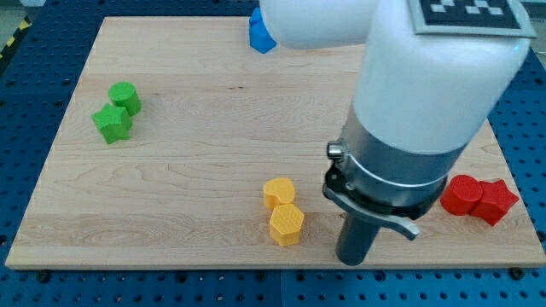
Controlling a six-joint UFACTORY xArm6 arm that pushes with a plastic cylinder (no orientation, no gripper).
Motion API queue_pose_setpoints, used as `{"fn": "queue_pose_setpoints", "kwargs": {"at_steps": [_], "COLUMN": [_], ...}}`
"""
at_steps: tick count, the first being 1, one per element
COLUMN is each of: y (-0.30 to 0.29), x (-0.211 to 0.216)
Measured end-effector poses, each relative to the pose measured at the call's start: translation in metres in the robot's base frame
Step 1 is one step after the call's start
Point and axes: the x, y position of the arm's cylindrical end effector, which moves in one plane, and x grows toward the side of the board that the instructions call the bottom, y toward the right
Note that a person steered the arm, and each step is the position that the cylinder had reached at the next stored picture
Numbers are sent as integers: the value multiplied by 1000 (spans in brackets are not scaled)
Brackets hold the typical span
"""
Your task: Move the yellow hexagon along with yellow heart slightly up
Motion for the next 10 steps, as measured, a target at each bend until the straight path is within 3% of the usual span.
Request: {"fn": "queue_pose_setpoints", "kwargs": {"at_steps": [6,10], "y": [-60,-67], "x": [-1,0]}}
